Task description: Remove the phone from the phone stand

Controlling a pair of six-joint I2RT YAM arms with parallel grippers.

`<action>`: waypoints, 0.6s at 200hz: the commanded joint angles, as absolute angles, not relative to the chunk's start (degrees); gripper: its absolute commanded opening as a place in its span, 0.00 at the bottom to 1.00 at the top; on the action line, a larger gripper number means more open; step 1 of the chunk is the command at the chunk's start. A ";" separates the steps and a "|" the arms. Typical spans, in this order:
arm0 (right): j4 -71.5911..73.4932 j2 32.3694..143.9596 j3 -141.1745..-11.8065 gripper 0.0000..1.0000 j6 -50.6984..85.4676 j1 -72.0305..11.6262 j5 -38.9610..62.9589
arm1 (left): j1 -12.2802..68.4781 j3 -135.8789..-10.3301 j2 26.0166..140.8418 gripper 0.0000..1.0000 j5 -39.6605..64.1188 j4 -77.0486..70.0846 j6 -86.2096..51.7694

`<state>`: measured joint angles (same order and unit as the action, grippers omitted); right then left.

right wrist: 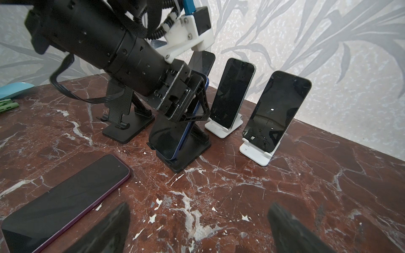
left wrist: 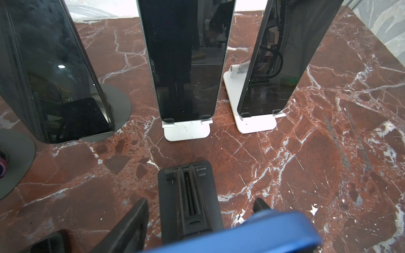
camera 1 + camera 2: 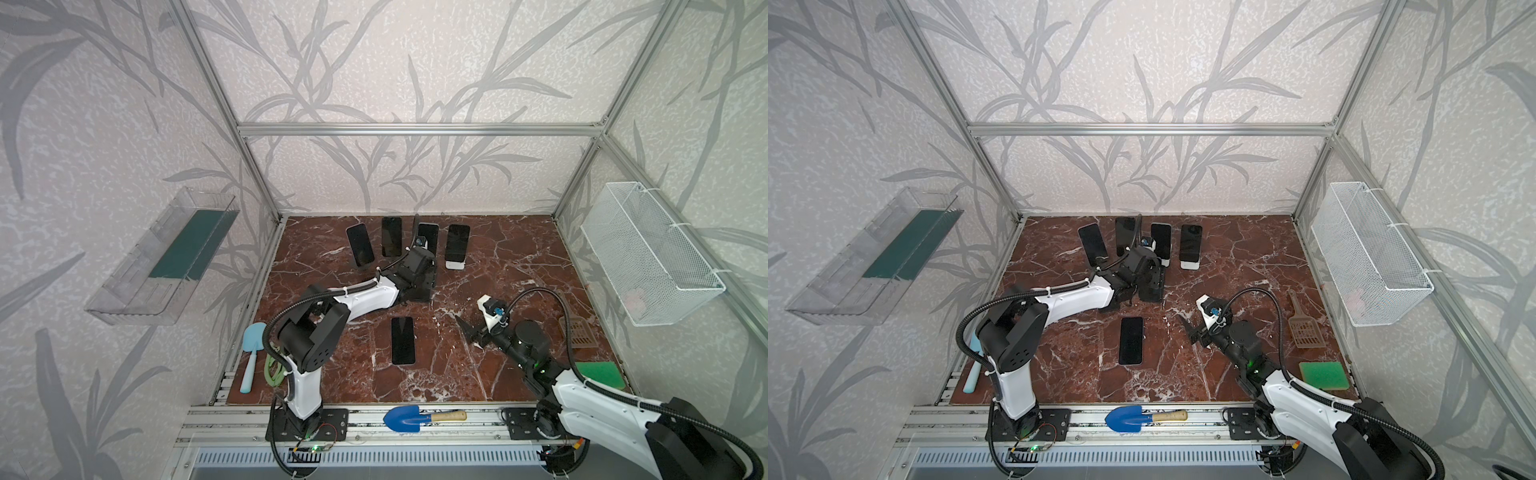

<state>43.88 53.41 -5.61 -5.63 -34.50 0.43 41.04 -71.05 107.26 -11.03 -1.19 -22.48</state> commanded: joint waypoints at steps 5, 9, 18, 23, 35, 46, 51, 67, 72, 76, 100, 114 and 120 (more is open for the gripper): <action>45.26 53.12 -7.02 0.97 -5.10 -34.63 -0.17 | 41.05 -71.00 102.15 0.61 -12.13 -1.69 -21.53; 45.26 53.09 -7.00 0.97 -5.10 -34.63 -0.09 | 41.05 -71.09 101.84 0.61 -12.21 -1.67 -21.46; 45.18 53.00 -7.01 0.97 -5.10 -34.64 -0.15 | 41.05 -71.17 101.32 0.61 -12.12 -1.67 -21.29; 45.10 52.93 -7.00 0.97 -5.10 -34.63 -0.11 | 41.05 -71.34 100.98 0.61 -12.11 -1.46 -21.27; 45.09 52.91 -7.02 0.97 -5.10 -34.63 -0.35 | 41.13 -71.67 100.29 0.59 -11.98 -1.06 -21.27; 45.09 52.82 -7.01 0.97 -5.18 -34.65 -0.44 | 41.35 -71.63 99.63 0.59 -12.21 -1.06 -21.22; 45.09 52.82 -7.01 0.97 -5.16 -34.63 -0.57 | 41.47 -71.63 99.25 0.59 -12.13 -1.01 -21.19; 45.22 52.53 -6.86 0.97 -5.10 -34.63 -0.66 | 41.93 -71.64 98.17 0.59 -12.17 -0.21 -21.64; 45.38 52.33 -6.73 0.97 -5.10 -34.63 -0.72 | 42.13 -71.48 97.82 0.59 -11.98 -0.05 -21.98; 45.56 52.10 -6.51 0.97 -5.27 -34.63 -0.71 | 42.33 -71.34 97.56 0.59 -11.83 0.00 -22.24; 47.49 48.96 -4.42 0.96 -5.76 -34.67 -1.04 | 43.74 -69.96 95.72 0.58 -11.52 1.07 -23.60; 47.26 45.74 -3.17 0.95 -6.11 -34.67 -1.22 | 44.91 -68.41 93.85 0.58 -12.16 1.73 -24.39; 46.52 44.41 -2.88 0.94 -6.15 -34.63 -1.59 | 45.47 -67.56 93.06 0.58 -12.26 2.03 -24.77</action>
